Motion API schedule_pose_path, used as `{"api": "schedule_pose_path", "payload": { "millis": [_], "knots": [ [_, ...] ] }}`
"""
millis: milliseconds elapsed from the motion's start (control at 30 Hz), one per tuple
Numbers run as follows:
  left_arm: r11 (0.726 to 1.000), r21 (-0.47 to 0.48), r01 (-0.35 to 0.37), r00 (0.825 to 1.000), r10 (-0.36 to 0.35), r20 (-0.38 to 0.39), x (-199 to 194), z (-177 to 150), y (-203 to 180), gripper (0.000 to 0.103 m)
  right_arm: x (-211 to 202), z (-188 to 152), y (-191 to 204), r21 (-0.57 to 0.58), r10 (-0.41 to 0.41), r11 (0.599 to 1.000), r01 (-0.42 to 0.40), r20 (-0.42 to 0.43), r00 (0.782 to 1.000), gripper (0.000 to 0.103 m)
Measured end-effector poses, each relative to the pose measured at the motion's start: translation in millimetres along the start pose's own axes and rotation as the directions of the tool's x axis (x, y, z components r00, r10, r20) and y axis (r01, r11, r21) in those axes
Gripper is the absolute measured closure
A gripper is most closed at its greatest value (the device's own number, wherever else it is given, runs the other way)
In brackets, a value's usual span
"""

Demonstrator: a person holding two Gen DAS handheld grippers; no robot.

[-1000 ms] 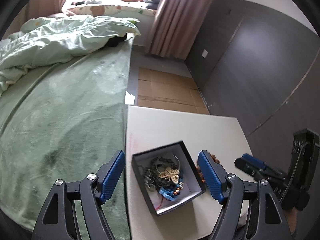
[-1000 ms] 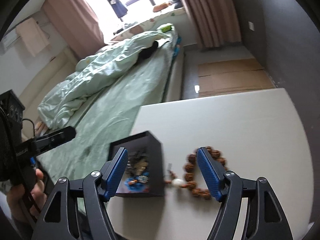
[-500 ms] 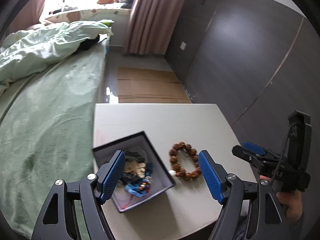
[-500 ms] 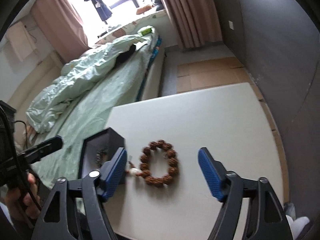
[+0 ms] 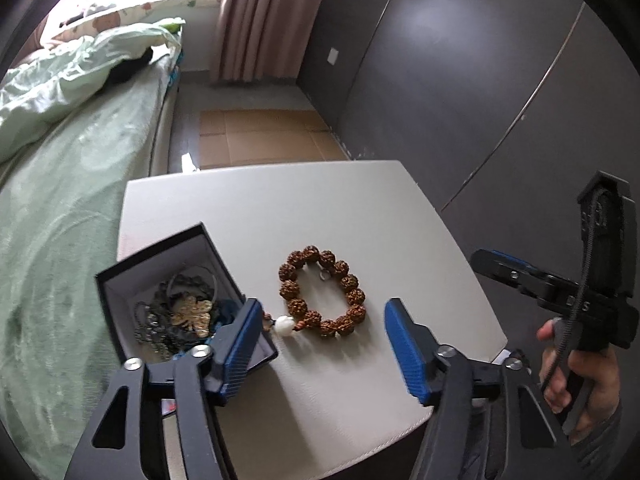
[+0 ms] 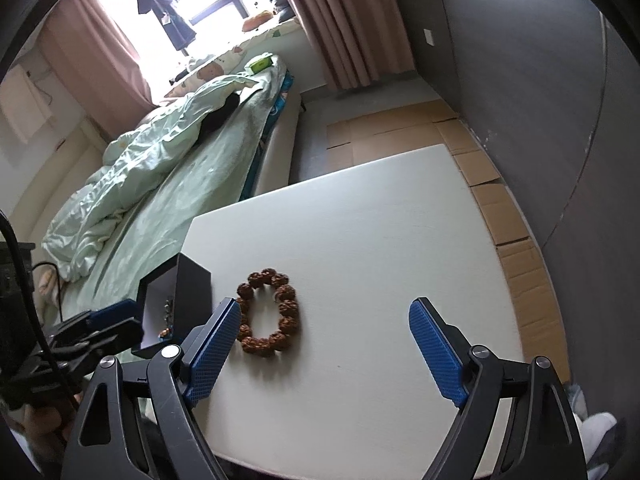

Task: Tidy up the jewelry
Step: 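Move both tools back to the brown bead bracelet, then close the left tool on the brown bead bracelet and lift it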

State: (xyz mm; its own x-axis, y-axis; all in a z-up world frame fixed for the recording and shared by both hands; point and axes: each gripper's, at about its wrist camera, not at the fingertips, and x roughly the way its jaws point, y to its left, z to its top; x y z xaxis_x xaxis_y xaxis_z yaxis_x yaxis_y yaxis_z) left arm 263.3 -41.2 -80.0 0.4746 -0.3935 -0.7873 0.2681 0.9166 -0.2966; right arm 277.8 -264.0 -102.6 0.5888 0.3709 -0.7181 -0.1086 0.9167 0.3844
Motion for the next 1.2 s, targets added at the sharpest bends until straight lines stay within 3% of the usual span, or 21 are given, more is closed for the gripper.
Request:
{"api": "schedule_pose_path", "payload": {
  "millis": [433, 600, 733, 900, 1000, 1067, 1200],
  "knots": [
    [0.993, 0.068, -0.099, 0.985, 0.108, -0.137, 72.5, 26.9, -17.5, 0.061, 4.6, -2.3, -31.9, 0.121, 0.006, 0.993, -0.002, -0.032, 0.999, 0.017],
    [0.985, 0.082, -0.154, 0.966, 0.168, -0.196, 99.0, 29.3, -10.1, 0.062, 6.9, -2.0, -40.5, 0.134, 0.002, 0.991, 0.003, -0.042, 0.999, 0.017],
    [0.969, 0.115, -0.219, 0.95, 0.239, -0.2, 105.6, 29.2, -10.8, 0.064, 5.8, 0.3, -45.6, 0.142, 0.009, 0.99, -0.003, -0.042, 0.999, 0.017],
    [0.936, 0.199, -0.292, 0.914, 0.334, -0.229, 112.9, 20.4, -20.8, 0.064, 8.1, 4.3, -47.5, 0.147, 0.019, 0.989, -0.013, -0.041, 0.999, 0.017],
    [0.949, 0.169, -0.264, 0.912, 0.303, -0.275, 110.5, 15.1, -14.4, 0.064, 11.3, 4.6, -46.1, 0.142, 0.026, 0.99, -0.018, -0.05, 0.998, 0.017],
    [0.937, 0.18, -0.298, 0.906, 0.337, -0.254, 102.6, 11.9, -10.8, 0.064, 12.2, 3.5, -44.6, 0.136, 0.025, 0.991, -0.017, -0.056, 0.998, 0.017],
    [0.959, 0.132, -0.251, 0.92, 0.279, -0.276, 91.4, 8.4, -2.7, 0.064, 9.0, 2.3, -45.4, 0.128, 0.017, 0.992, -0.011, -0.051, 0.999, 0.017]
  ]
}}
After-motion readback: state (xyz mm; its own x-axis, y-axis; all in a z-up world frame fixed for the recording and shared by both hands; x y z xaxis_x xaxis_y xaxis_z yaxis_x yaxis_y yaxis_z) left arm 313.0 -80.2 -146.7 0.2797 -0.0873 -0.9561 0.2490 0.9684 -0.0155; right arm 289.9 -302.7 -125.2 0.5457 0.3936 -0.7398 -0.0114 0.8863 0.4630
